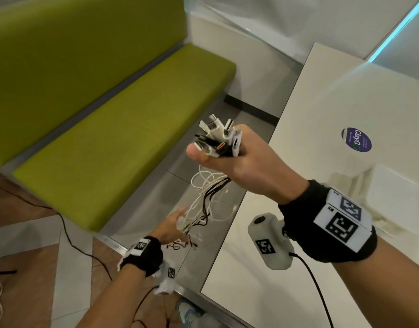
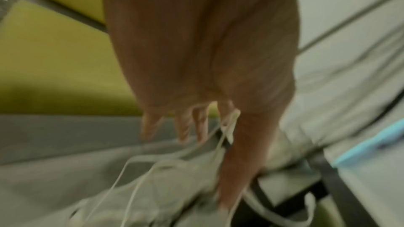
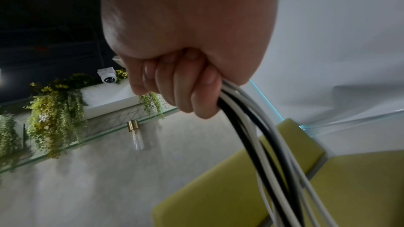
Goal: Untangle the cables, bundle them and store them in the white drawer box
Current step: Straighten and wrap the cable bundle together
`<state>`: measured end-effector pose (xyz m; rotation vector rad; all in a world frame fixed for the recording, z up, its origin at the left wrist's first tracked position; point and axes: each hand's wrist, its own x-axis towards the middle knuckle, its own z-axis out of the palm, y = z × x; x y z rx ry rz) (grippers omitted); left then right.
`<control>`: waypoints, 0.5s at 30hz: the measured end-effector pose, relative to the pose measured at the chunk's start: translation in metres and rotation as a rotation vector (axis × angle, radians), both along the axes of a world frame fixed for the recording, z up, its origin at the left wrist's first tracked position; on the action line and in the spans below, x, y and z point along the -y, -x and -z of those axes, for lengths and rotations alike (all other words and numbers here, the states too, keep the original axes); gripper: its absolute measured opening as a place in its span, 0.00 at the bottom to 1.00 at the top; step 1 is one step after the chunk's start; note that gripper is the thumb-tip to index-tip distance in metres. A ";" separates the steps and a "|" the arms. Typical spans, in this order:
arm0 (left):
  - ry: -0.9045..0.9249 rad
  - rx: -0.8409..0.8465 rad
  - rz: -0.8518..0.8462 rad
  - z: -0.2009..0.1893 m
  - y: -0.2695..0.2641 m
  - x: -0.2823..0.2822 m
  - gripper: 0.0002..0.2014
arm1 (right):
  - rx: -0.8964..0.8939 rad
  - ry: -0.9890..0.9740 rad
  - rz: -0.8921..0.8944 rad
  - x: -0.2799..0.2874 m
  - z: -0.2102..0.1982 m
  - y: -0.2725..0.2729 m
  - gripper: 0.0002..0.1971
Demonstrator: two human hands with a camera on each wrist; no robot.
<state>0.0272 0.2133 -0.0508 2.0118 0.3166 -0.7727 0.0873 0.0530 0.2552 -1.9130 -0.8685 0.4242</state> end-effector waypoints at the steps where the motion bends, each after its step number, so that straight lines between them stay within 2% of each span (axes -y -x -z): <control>1: 0.004 -0.024 0.041 -0.013 -0.007 -0.007 0.54 | -0.008 -0.006 0.007 0.000 0.001 0.001 0.23; 4: -0.071 -0.017 0.181 -0.060 -0.033 -0.035 0.61 | -0.021 -0.033 0.010 -0.001 0.002 0.002 0.25; 6: -0.064 0.055 0.232 -0.100 -0.045 -0.050 0.65 | -0.044 -0.062 0.013 -0.001 0.002 0.003 0.26; 8: 0.005 0.210 0.240 -0.144 -0.050 -0.046 0.63 | -0.063 -0.078 0.014 0.000 0.003 0.003 0.27; 11: 0.336 0.477 0.178 -0.207 -0.043 -0.002 0.47 | -0.092 -0.119 0.026 -0.001 0.004 0.006 0.27; 13: 0.491 0.539 0.155 -0.221 -0.036 0.032 0.32 | -0.126 -0.154 0.058 0.000 0.003 0.008 0.26; 15: 0.529 0.622 0.052 -0.213 -0.030 0.061 0.10 | -0.180 -0.160 0.066 0.002 0.001 0.008 0.26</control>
